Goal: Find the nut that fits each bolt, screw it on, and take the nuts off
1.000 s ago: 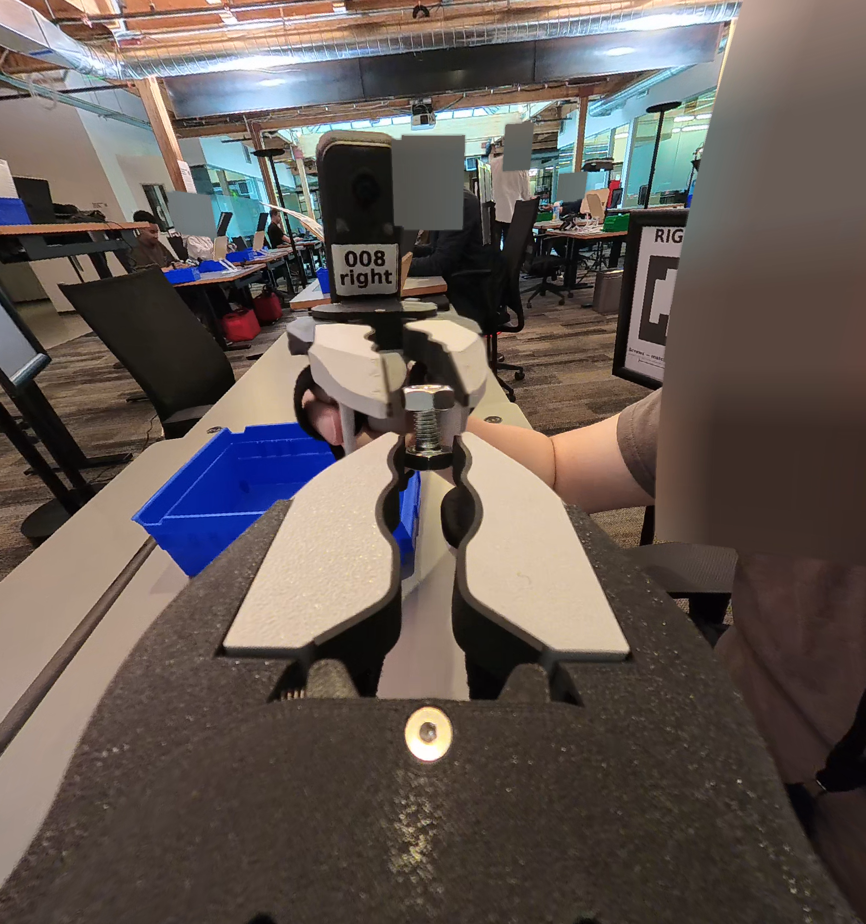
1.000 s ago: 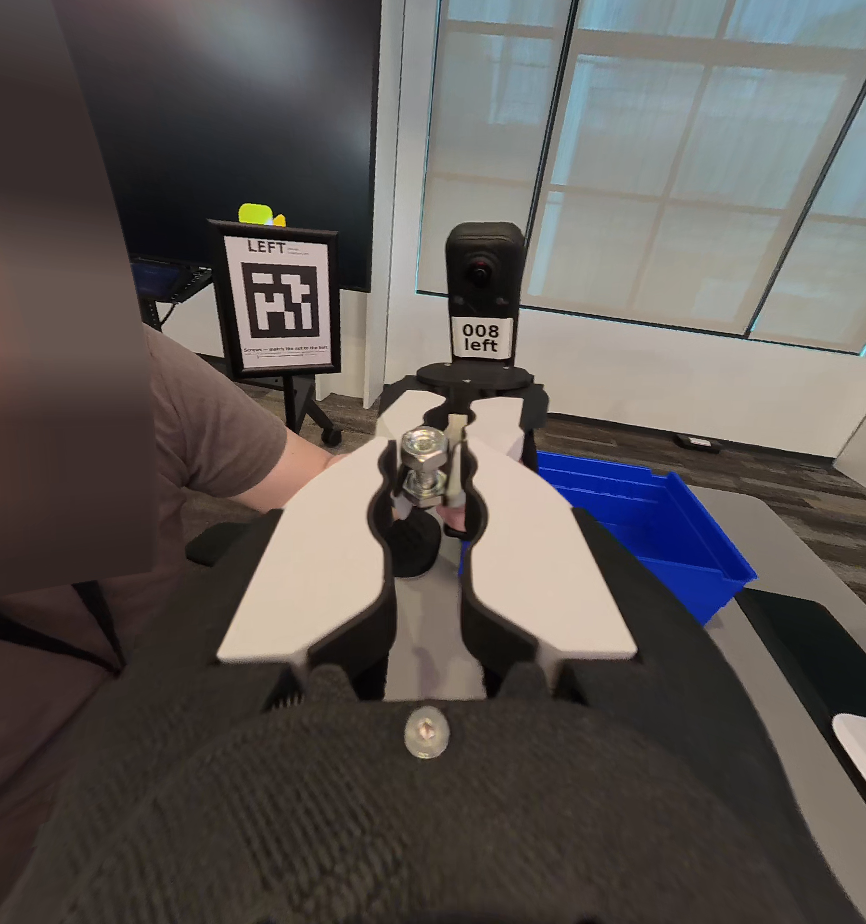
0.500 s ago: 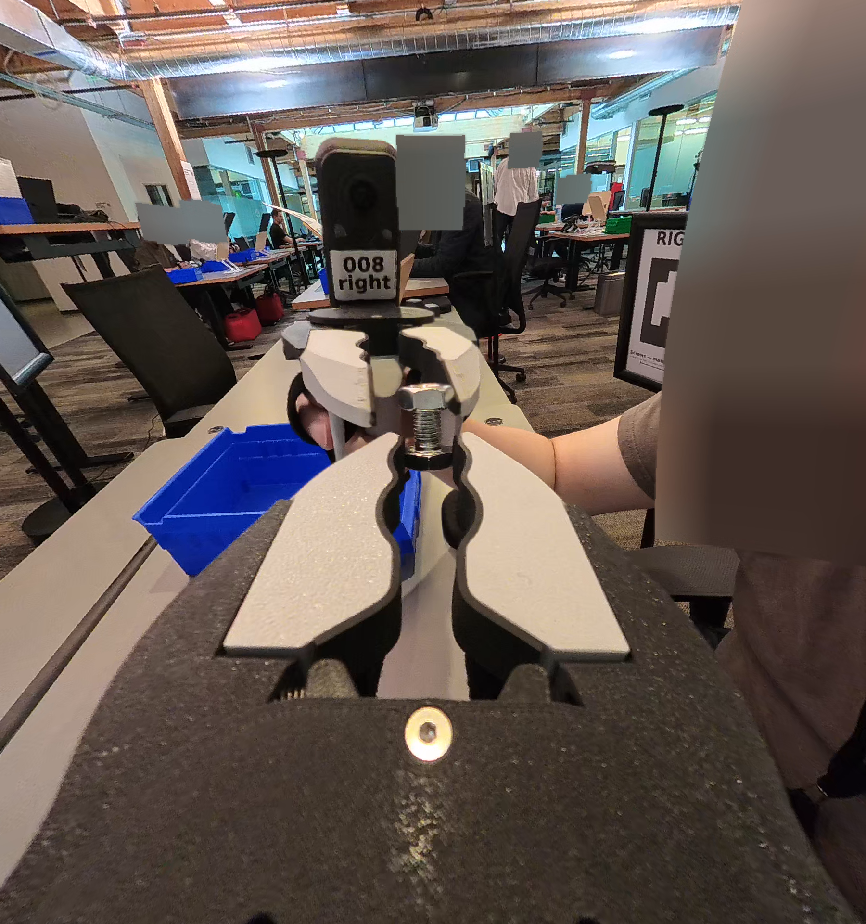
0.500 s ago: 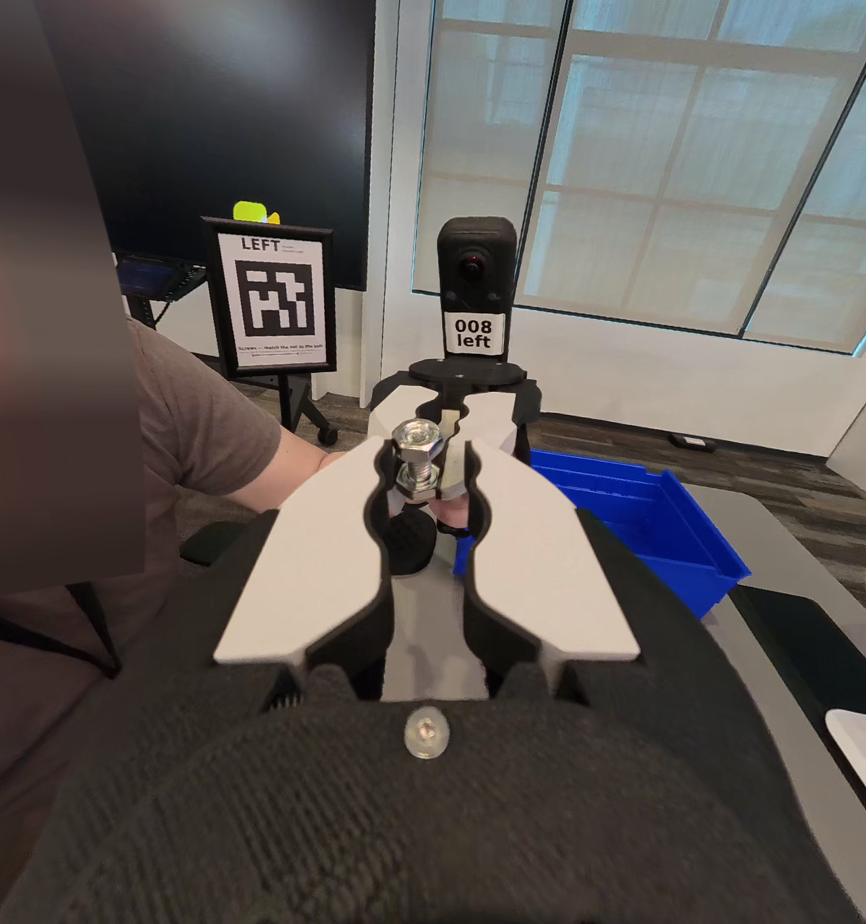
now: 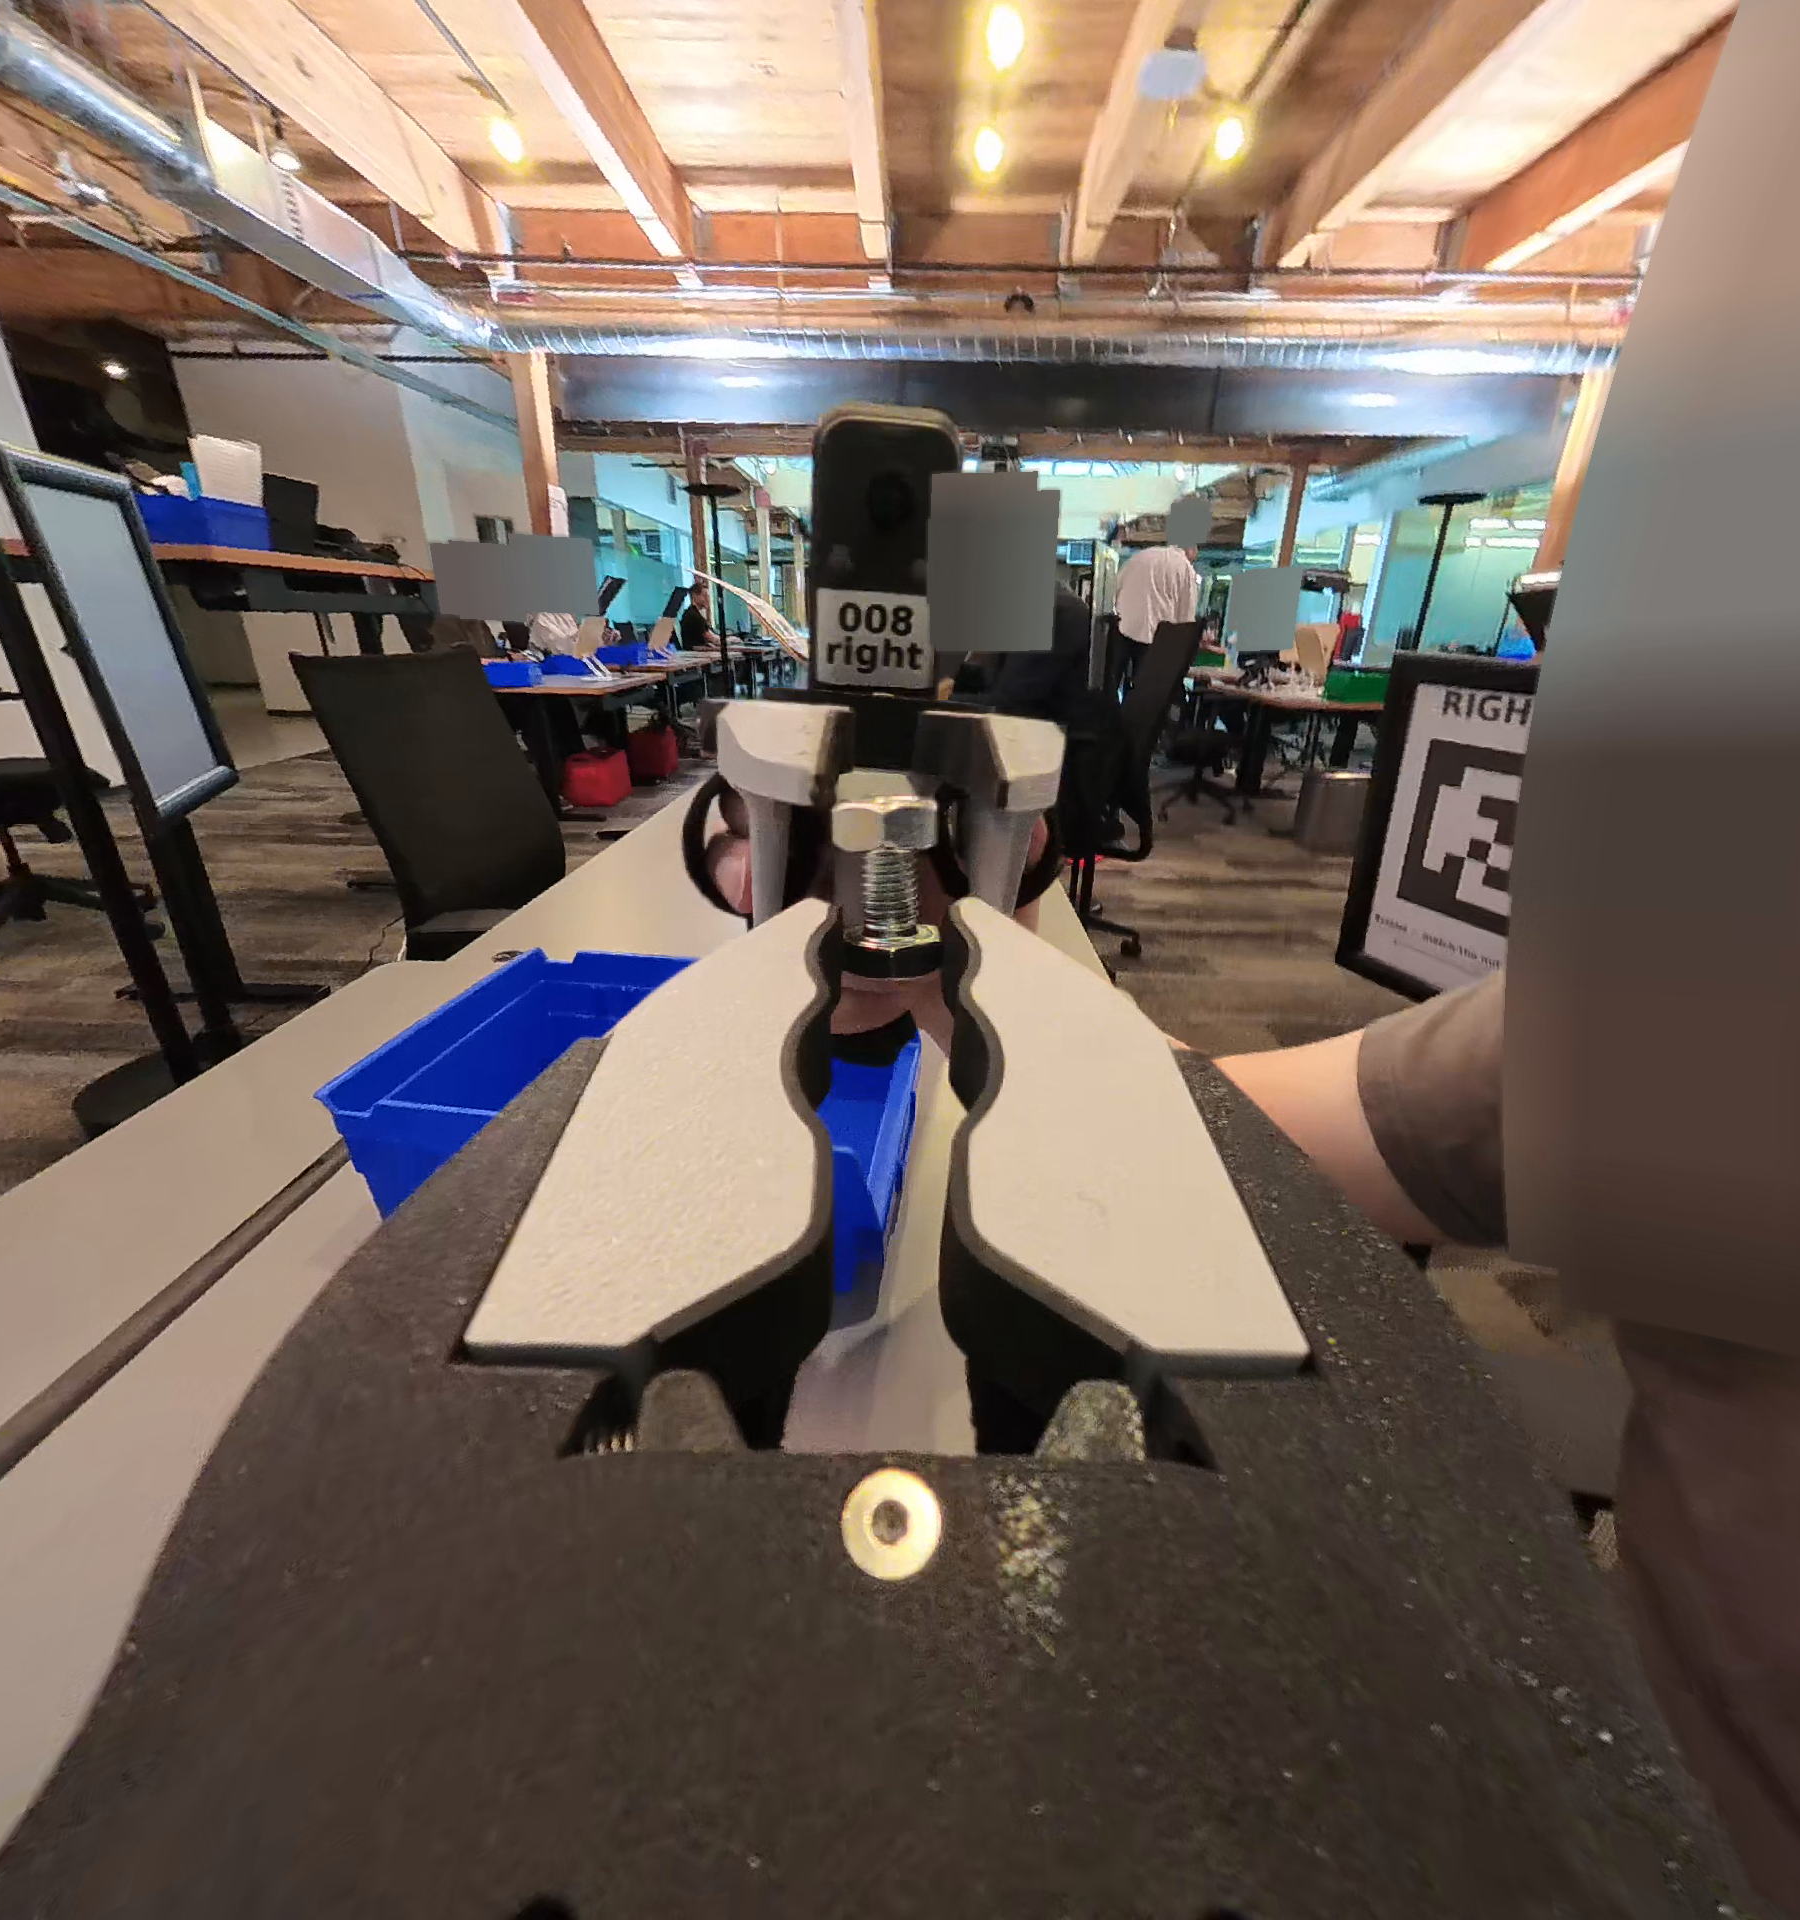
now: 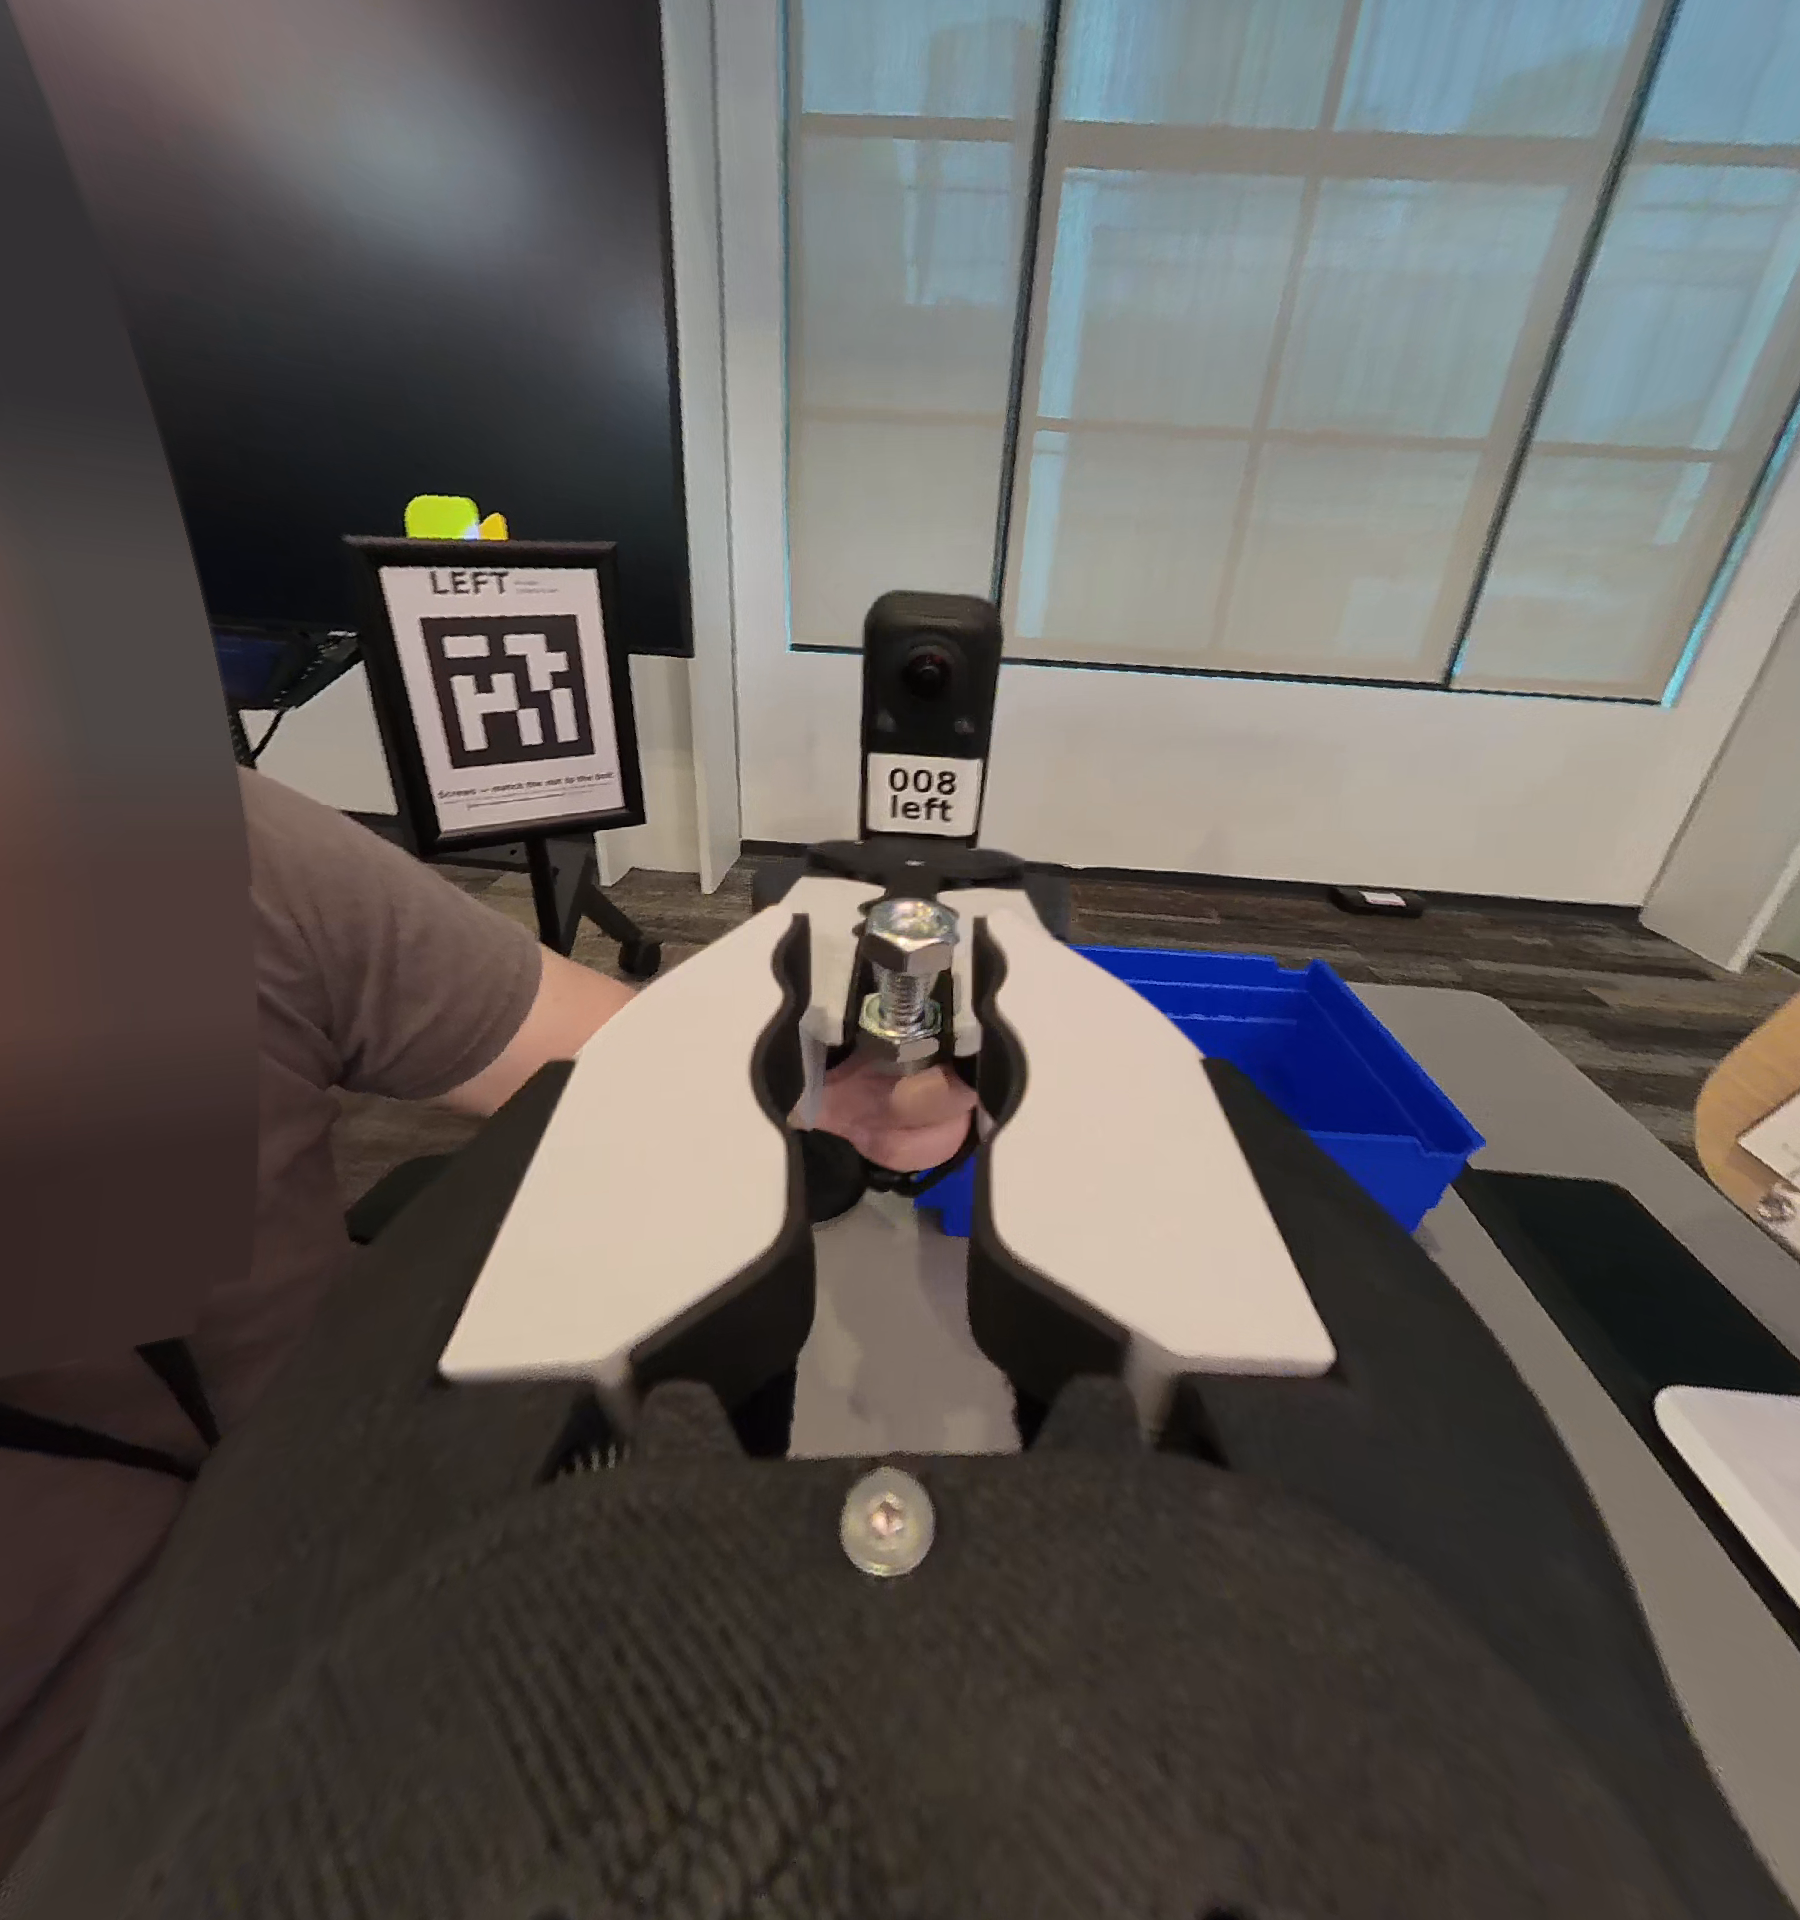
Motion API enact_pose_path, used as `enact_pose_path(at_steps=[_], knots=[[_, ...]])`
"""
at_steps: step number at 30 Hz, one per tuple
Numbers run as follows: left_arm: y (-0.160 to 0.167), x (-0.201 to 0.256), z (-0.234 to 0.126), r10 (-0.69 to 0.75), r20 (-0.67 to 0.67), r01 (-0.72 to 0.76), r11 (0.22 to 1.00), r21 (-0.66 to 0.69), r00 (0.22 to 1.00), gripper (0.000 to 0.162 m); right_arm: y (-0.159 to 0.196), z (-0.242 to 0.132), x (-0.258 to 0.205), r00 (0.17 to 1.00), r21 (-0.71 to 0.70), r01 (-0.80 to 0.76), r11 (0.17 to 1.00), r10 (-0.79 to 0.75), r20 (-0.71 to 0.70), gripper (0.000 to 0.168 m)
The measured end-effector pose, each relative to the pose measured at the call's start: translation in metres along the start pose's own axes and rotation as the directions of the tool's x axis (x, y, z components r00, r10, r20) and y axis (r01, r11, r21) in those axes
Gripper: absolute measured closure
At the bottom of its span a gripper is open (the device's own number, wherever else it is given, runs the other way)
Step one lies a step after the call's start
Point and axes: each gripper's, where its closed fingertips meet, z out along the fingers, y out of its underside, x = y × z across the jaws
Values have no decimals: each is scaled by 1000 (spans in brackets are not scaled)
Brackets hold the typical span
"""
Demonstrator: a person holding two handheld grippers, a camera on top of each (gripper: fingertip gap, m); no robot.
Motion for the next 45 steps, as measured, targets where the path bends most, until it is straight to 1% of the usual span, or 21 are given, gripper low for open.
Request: enact_pose_path(at_steps=[2, 5, 9, 16, 24, 28, 32, 35, 37, 39, 41, 43, 45], knots=[[3, -2, 2, -17, 10, 17, 1000, 6, 1000, 144, 1, 0, 6, 999, -2, -22, 1000, 21, -35, 138], [3, -2, 4, -31, 9, 31, 999, 34, 999, 144, 5, 2, 11, 997, -14, -51, 999, 50, -53, 138], [4, 0, 5, -54, -3, 54, 997, 53, 999, 144, 7, 3, 12, 996, -9, -77, 997, 77, -42, 138], [2, 0, 4, -76, -14, 77, 995, 66, 997, 144, 5, -3, 15, 996, -9, -81, 997, 81, -37, 139], [3, 1, 5, -76, -9, 77, 995, 61, 997, 144, 9, 3, 10, 997, -17, -81, 997, 81, -14, 139], [2, -1, 5, -68, 8, 68, 996, 63, 998, 144, 6, 3, 9, 996, 0, -90, 996, 90, -10, 139], [3, -11, 3, -13, 104, 8, 999, 48, 995, 145, 7, 7, 12, 995, -14, -41, 999, 39, -90, 139], [4, -19, 0, 11, 179, -20, 999, 48, 984, 144, 4, 9, 18, 982, -2, -7, 1000, 7, -191, 135], [3, -25, -3, 22, 223, -35, 998, 58, 974, 144, 5, 9, 28, 957, 6, -8, 1000, 9, -290, 135], [3, -26, -3, 21, 229, -34, 998, 55, 973, 144, 7, 8, 36, 934, 17, -19, 1000, 23, -356, 136], [3, -28, -4, 14, 237, -29, 998, 58, 971, 144, 11, 10, 38, 931, 23, -45, 999, 50, -361, 139], [3, -29, -4, 7, 239, -21, 998, 58, 971, 144, 14, 12, 37, 940, 25, -71, 997, 75, -333, 148], [3, -28, -4, -5, 224, -9, 998, 59, 974, 144, 13, 12, 34, 948, 34, -77, 996, 84, -306, 150]])
